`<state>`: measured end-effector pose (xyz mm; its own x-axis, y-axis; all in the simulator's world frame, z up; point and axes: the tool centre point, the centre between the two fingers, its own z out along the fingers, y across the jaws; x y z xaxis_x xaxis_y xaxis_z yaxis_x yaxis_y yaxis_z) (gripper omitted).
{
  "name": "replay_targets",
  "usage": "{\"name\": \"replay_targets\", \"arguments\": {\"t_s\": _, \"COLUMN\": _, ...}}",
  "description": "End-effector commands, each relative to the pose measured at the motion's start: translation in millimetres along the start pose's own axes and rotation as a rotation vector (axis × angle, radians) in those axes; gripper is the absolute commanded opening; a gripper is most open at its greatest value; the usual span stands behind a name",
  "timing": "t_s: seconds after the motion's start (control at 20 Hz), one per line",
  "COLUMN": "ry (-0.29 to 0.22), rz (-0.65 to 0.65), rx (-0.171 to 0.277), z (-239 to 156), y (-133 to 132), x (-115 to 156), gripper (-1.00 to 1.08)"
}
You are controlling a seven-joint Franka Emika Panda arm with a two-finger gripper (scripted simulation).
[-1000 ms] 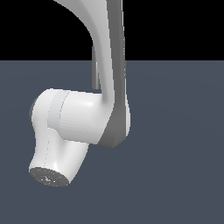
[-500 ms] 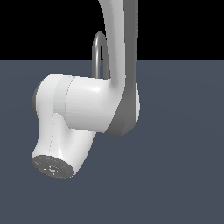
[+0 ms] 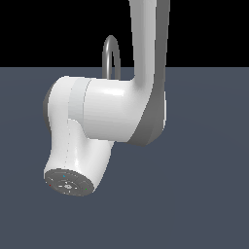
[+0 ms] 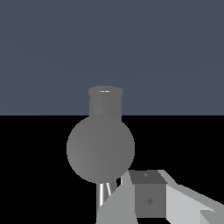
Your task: Turn on the faucet by rotating a designated handle.
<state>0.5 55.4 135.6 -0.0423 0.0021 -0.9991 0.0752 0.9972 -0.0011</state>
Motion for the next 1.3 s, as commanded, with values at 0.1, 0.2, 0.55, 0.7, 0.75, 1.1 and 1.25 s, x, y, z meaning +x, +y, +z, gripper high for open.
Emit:
{"name": "replay_targets", "arguments": {"t_s": 0.1, "ry": -0.037, "rz": 0.001, "rx": 0.023, "z": 1, "y": -27, "x": -27, "gripper": -1.00}}
{"name": "replay_targets", "arguments": {"t_s": 0.2, "ry": -0.040, "rz": 0.002, "rx": 0.022, "z": 1, "y": -30, "x": -30, "gripper": -1.00}}
{"name": "replay_targets", "arguments": {"t_s": 0.55, "ry": -0.027, "rz": 0.008, "rx": 0.014, "z": -1, "y": -39, "x": -13, "gripper": -1.00}}
{"name": "replay_targets", "arguments": {"t_s": 0.7, "ry": -0.034, "rz": 0.005, "rx": 0.017, "z": 0, "y": -53, "x": -11, "gripper": -1.00}}
{"name": "replay_targets", "arguments": {"t_s": 0.75, "ry": -0.036, "rz": 0.004, "rx": 0.019, "z": 0, "y": -58, "x": -11, "gripper": -1.00}}
{"name": "replay_targets", "arguments": {"t_s": 1.1, "ry": -0.045, "rz": 0.039, "rx": 0.040, "z": -1, "y": -40, "x": -7, "gripper": -1.00}}
{"name": "replay_targets", "arguments": {"t_s": 1.25, "ry": -0.044, "rz": 0.032, "rx": 0.036, "z": -1, "y": -49, "x": 1, "gripper": -1.00}}
